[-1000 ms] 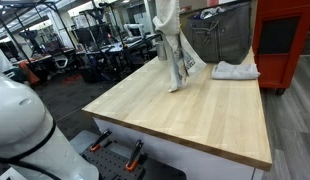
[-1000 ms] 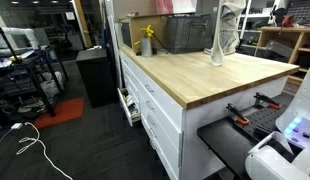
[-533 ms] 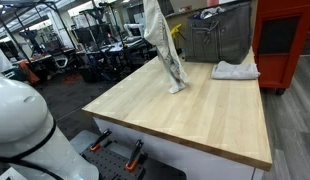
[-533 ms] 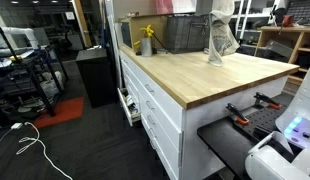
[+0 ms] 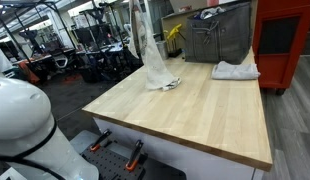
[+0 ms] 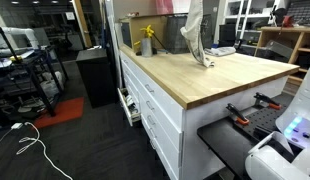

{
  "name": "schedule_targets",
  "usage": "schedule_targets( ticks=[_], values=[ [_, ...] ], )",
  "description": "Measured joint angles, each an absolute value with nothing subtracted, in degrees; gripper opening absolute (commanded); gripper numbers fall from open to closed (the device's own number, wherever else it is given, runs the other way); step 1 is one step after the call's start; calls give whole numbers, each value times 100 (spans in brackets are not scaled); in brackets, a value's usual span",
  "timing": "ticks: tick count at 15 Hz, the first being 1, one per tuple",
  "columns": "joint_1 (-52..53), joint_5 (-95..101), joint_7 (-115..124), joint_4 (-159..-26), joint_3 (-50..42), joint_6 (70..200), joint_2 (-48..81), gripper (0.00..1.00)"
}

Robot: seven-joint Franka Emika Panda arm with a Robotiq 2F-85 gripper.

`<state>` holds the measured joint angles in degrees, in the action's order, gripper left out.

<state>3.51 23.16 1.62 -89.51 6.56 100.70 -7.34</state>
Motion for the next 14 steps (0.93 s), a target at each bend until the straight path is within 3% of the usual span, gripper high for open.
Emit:
schedule_targets(
  ticks=[14],
  values=[
    [-345,4492,1232,-9486,192,9970,-1234,1]
  ],
)
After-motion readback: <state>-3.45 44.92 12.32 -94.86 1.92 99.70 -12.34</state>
